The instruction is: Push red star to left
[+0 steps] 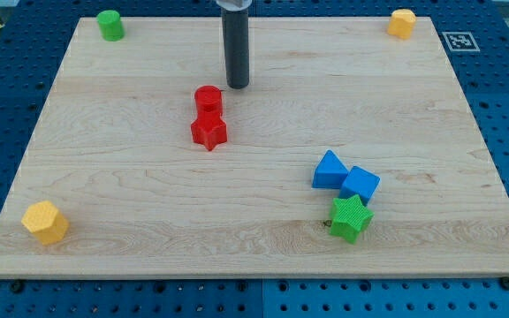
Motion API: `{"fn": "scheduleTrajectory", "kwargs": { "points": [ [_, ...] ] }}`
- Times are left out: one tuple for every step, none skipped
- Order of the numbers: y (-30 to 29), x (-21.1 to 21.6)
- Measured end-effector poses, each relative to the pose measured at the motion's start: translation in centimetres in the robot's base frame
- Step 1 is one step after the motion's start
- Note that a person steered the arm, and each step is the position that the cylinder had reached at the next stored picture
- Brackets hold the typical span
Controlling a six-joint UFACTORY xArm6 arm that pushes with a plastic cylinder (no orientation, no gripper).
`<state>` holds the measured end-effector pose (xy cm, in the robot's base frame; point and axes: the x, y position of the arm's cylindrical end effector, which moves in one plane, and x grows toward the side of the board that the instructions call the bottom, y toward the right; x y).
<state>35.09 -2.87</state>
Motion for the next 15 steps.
{"fn": "scheduleTrajectory", "kwargs": {
  "points": [
    [1.2,0.7],
    [1.3,0.7],
    [1.3,0.7],
    [1.3,0.7],
    [1.3,0.5],
    [1.3,-0.6],
    [1.3,-2.7],
    [1.0,-4.2],
    [0.8,-4.7],
    [1.6,-3.1],
    [4.0,1.7],
    [4.5,6.3],
    [2.4,8.7],
    [1.0,9.3],
    [0.7,9.3]
  ]
}}
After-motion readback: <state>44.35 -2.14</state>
